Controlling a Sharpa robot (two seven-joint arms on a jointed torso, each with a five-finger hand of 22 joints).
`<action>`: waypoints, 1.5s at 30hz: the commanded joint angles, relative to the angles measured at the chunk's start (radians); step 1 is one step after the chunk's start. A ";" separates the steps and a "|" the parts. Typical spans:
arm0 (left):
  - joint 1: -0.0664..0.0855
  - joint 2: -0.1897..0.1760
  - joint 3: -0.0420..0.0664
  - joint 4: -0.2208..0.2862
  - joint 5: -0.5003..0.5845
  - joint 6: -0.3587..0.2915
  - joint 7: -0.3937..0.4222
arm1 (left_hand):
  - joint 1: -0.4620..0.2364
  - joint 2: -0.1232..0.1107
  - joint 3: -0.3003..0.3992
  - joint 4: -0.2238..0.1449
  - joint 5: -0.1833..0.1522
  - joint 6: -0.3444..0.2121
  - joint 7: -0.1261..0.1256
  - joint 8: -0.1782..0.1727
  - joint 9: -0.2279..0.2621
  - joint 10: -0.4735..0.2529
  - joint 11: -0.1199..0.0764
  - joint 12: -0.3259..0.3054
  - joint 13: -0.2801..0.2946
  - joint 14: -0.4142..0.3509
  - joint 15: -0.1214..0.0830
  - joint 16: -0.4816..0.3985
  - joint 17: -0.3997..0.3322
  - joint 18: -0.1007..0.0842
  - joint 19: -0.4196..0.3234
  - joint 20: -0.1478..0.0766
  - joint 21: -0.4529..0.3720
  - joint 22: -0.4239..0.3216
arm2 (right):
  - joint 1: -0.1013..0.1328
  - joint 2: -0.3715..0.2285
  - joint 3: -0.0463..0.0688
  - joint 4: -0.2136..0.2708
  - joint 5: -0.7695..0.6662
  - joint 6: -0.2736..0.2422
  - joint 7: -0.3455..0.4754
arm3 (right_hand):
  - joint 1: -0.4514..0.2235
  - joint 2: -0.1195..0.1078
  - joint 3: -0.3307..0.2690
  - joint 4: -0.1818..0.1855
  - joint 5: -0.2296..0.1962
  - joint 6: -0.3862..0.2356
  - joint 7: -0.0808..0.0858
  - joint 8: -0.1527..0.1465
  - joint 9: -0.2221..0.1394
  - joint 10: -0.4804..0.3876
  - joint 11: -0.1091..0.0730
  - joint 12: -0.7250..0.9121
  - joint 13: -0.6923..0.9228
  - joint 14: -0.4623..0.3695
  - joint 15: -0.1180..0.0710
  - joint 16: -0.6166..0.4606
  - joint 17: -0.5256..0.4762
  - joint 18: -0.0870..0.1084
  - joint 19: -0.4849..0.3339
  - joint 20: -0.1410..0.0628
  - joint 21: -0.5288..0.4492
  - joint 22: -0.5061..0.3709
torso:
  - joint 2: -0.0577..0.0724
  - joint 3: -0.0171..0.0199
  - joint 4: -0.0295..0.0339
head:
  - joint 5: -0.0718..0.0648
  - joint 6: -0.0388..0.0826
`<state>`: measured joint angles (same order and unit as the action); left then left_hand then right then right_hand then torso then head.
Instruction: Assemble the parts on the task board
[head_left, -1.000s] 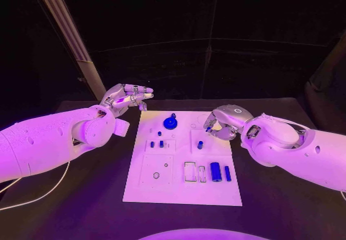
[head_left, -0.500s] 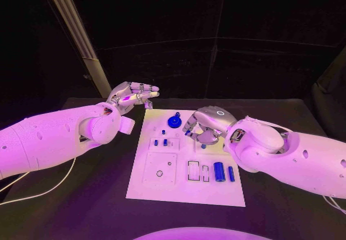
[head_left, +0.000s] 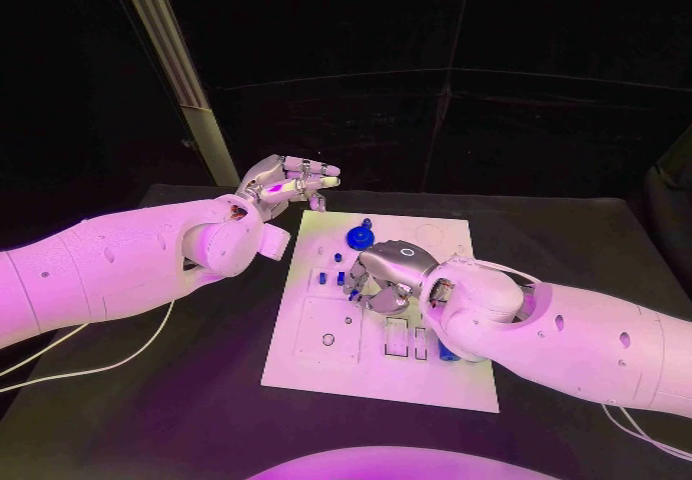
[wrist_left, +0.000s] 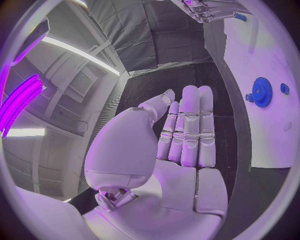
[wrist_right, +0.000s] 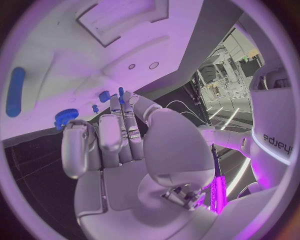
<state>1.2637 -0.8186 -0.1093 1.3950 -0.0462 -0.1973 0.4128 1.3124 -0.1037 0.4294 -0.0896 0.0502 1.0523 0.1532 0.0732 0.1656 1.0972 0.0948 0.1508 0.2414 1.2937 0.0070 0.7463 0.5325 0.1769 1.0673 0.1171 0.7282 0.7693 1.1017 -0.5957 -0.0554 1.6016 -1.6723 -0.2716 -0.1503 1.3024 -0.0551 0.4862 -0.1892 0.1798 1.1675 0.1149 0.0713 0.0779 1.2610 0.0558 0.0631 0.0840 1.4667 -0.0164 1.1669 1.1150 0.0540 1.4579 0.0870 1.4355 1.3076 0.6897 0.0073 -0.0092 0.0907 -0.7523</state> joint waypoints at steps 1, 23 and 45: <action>0.001 0.003 0.001 -0.002 0.005 0.008 0.005 | 0.002 0.005 -0.001 -0.005 0.001 0.003 0.004 -0.007 -0.001 -0.004 0.000 0.006 -0.001 -0.007 0.001 -0.007 -0.002 0.006 0.004 -0.003 -0.004 -0.001 | -0.004 0.012 -0.001 -0.010 -0.006 0.046 0.021 | -0.009 -0.004 0.000 -0.006 0.002 -0.003 0.008 -0.005 -0.001 -0.007 0.005 -0.002 -0.001 0.022 -0.008 0.003 -0.001 -0.007 0.004 -0.003 0.001 0.082 | 0.000 0.0017 -0.0016 | 0.010 -0.007; 0.001 0.006 0.001 -0.010 0.005 0.010 0.001 | 0.001 0.005 -0.002 -0.005 0.001 0.001 0.004 -0.007 -0.002 -0.005 0.000 0.005 -0.002 -0.007 0.002 -0.008 -0.003 0.006 0.004 -0.003 -0.006 -0.003 | -0.019 0.023 -0.005 -0.007 -0.022 0.092 0.032 | -0.010 -0.002 0.001 -0.007 0.001 -0.005 0.009 -0.006 -0.002 -0.009 0.005 -0.002 -0.002 0.022 -0.008 0.004 -0.001 -0.007 0.004 -0.002 0.002 0.083 | -0.001 0.0021 -0.0015 | 0.034 -0.027; 0.001 0.006 0.000 -0.016 0.005 0.009 -0.003 | 0.000 0.005 -0.003 -0.005 0.001 0.000 0.005 -0.008 -0.002 -0.007 0.001 0.005 -0.002 -0.006 0.002 -0.009 -0.004 0.006 0.004 -0.003 -0.008 -0.004 | -0.019 0.017 -0.006 0.005 -0.031 0.123 0.026 | -0.011 -0.002 0.002 -0.007 0.001 -0.005 0.009 -0.006 -0.002 -0.009 0.005 -0.002 -0.002 0.022 -0.008 0.005 0.001 -0.007 0.005 -0.002 0.003 0.085 | -0.001 0.0017 -0.0016 | 0.042 -0.024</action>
<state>1.2636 -0.8132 -0.1099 1.3787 -0.0458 -0.1964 0.4073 1.3124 -0.1037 0.4294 -0.0896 0.0502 1.0523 0.1532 0.0697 0.1649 1.0972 0.0948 0.1508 0.2406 1.2937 0.0070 0.7395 0.5291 0.1768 1.0673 0.1171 0.7241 0.7664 1.0814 -0.5788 -0.0608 1.6036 -1.6959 -0.1629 -0.1273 1.3024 -0.0552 0.4886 -0.1917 0.1796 1.1633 0.1179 0.0714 0.0776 1.2575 0.0593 0.0630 0.0798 1.4667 -0.0164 1.1669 1.1152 0.0540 1.4579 0.0870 1.4354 1.3074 0.6892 0.0091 -0.0106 0.1315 -0.7765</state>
